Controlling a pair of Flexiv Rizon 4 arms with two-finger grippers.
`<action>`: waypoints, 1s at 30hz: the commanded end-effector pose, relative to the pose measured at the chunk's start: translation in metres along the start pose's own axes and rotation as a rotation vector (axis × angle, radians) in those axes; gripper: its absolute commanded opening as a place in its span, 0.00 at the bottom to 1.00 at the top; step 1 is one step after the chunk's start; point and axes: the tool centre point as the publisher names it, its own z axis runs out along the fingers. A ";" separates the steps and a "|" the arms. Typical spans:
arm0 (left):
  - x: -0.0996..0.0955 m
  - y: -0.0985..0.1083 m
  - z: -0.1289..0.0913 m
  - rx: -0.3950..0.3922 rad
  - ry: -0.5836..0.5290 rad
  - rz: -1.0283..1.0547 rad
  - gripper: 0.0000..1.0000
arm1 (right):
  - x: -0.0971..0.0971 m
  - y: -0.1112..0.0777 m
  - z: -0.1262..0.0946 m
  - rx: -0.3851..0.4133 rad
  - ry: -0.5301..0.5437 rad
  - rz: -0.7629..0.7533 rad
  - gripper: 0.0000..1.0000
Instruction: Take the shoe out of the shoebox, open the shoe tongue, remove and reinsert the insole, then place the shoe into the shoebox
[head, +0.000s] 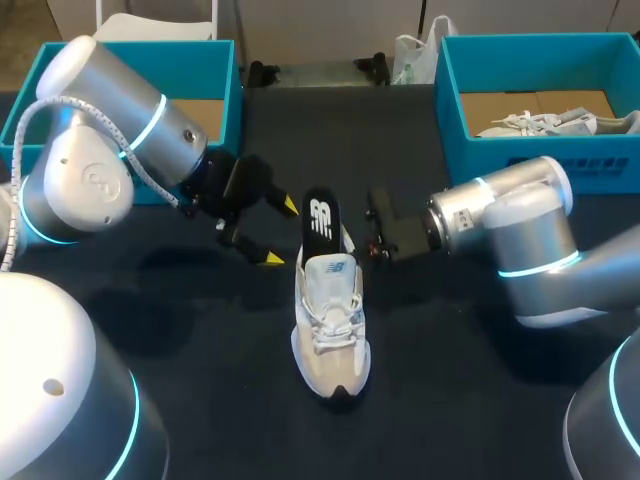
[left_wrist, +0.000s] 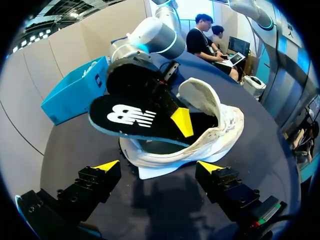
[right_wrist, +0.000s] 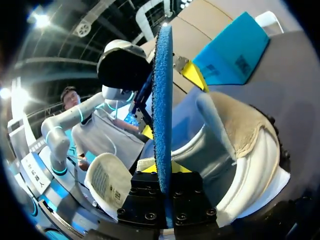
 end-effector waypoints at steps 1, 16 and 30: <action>0.000 0.000 0.000 -0.004 0.001 0.000 1.00 | 0.000 -0.006 0.006 -0.008 -0.006 0.002 0.00; 0.000 0.000 0.000 -0.004 0.001 0.000 1.00 | 0.011 0.026 -0.012 0.023 -0.074 -0.069 0.35; 0.000 0.000 0.000 -0.004 0.001 0.000 1.00 | 0.005 0.030 -0.021 0.037 -0.090 -0.047 0.22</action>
